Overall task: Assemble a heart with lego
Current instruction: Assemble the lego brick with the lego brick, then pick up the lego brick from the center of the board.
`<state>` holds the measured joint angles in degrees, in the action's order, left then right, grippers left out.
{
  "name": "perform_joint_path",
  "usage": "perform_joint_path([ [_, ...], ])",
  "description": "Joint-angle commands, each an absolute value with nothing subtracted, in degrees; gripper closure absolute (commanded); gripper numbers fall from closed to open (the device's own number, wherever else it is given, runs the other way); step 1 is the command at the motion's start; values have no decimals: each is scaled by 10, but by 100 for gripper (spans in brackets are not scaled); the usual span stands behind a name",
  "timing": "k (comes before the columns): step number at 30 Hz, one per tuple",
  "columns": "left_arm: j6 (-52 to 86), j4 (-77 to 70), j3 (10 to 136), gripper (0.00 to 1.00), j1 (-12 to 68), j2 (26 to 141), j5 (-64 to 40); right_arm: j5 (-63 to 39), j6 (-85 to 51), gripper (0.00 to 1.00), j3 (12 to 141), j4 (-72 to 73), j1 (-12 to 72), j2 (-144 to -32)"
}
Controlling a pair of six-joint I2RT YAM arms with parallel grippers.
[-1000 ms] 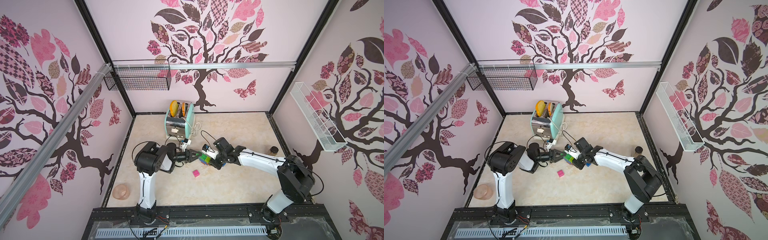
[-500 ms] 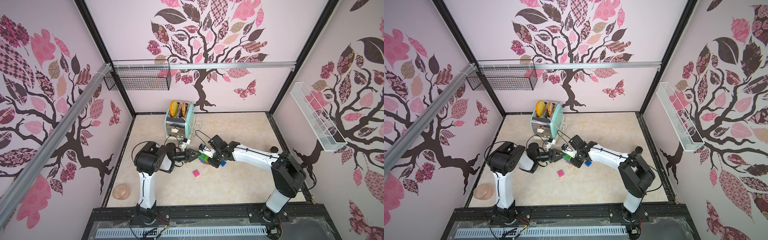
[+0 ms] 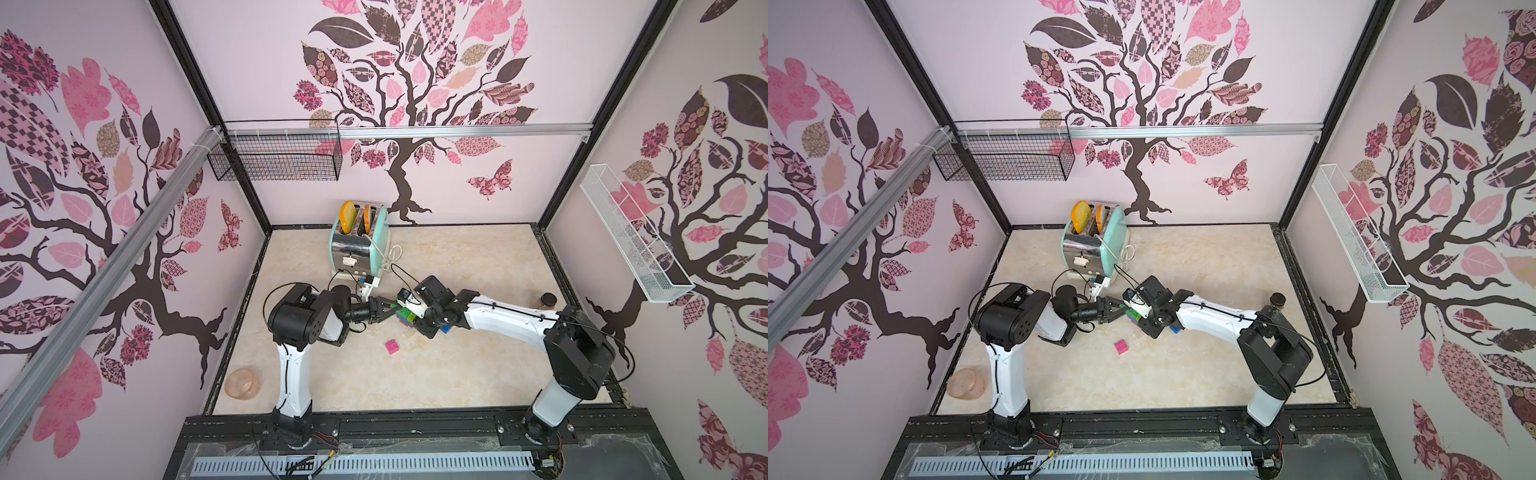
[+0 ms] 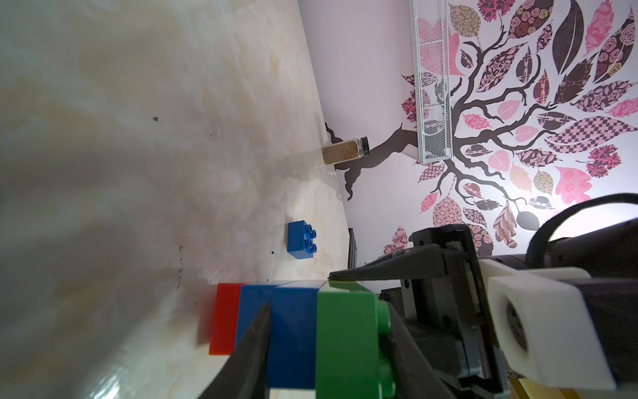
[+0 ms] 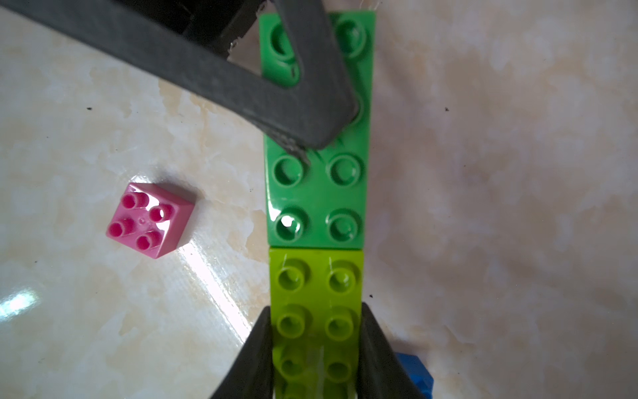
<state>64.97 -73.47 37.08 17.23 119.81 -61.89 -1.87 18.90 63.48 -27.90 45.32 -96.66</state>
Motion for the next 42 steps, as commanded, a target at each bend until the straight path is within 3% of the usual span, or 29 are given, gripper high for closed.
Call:
perform_joint_path([
  [1, 647, -714, 364, 74, 191, 1208, -643, -60, 177, 68, 623, -233, 441, -979],
  [3, 646, -715, 364, 74, 192, 1208, -643, -79, 163, 59, 622, -237, 421, -953],
  [5, 647, -714, 363, 74, 192, 1209, -642, -100, 146, 44, 620, -247, 398, -924],
  [8, 647, -714, 365, 74, 191, 1210, -640, -109, 130, 32, 612, -269, 378, -885],
  [13, 650, -714, 364, 75, 187, 1214, -634, -44, 81, 28, 576, -276, 363, -866],
  [19, 654, -714, 356, 75, 170, 1219, -618, -35, 15, 28, 526, -268, 326, -853],
  [33, 661, -715, 349, 75, 145, 1223, -604, -17, 61, 33, 578, -310, 325, -958],
  [36, 660, -715, 350, 75, 145, 1223, -604, -16, 65, 38, 586, -316, 326, -975],
  [42, 661, -715, 350, 75, 145, 1225, -605, -18, 68, 59, 584, -312, 326, -980],
])
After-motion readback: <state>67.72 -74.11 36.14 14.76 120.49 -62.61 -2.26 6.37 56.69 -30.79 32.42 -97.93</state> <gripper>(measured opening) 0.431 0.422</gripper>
